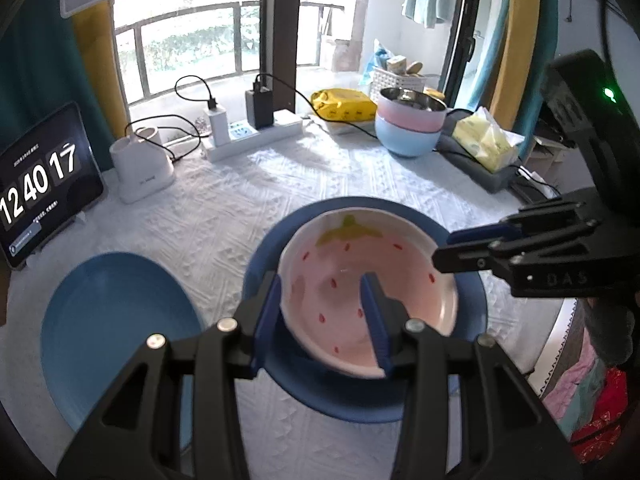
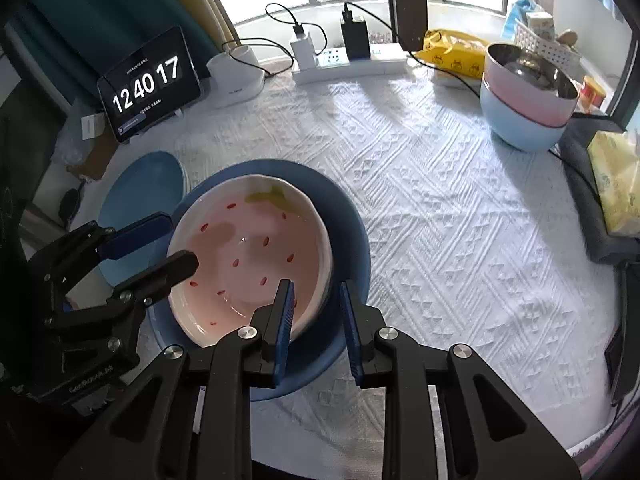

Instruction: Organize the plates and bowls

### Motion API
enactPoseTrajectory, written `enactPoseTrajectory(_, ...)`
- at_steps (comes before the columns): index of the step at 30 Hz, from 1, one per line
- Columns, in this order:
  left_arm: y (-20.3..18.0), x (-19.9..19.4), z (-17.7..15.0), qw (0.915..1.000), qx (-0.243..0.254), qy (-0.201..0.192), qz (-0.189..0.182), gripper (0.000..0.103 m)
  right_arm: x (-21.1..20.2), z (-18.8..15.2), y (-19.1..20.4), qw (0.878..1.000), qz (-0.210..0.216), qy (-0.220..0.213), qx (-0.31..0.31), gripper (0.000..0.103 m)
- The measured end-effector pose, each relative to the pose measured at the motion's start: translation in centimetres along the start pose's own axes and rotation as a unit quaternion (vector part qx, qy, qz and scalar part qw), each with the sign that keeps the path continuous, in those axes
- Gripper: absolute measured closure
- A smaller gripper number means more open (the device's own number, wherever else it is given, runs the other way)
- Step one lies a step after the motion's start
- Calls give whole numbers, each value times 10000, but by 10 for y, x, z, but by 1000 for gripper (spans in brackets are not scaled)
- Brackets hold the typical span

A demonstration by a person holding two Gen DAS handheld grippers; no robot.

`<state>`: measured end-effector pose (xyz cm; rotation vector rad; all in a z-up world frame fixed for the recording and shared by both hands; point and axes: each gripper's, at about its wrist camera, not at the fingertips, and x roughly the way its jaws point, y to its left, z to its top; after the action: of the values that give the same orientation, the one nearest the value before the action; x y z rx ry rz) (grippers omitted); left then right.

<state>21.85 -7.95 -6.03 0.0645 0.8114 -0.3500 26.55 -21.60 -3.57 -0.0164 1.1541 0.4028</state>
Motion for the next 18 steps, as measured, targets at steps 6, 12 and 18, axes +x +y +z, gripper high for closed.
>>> enactPoseTrajectory(6, 6, 5, -1, 9999, -126, 9, 40, 60, 2, -2, 7, 9992, -222, -262, -216, 78)
enactPoseTrajectory(12, 4, -6, -4, 9995, -173, -239, 74, 60, -1, -13, 4, 9981, -122, -603, -51, 78)
enactPoseTrajectory(18, -2, -24, -10, 9982, -120, -544, 219, 58, -11, -27, 4, 9942, -138, -1059, 104, 77)
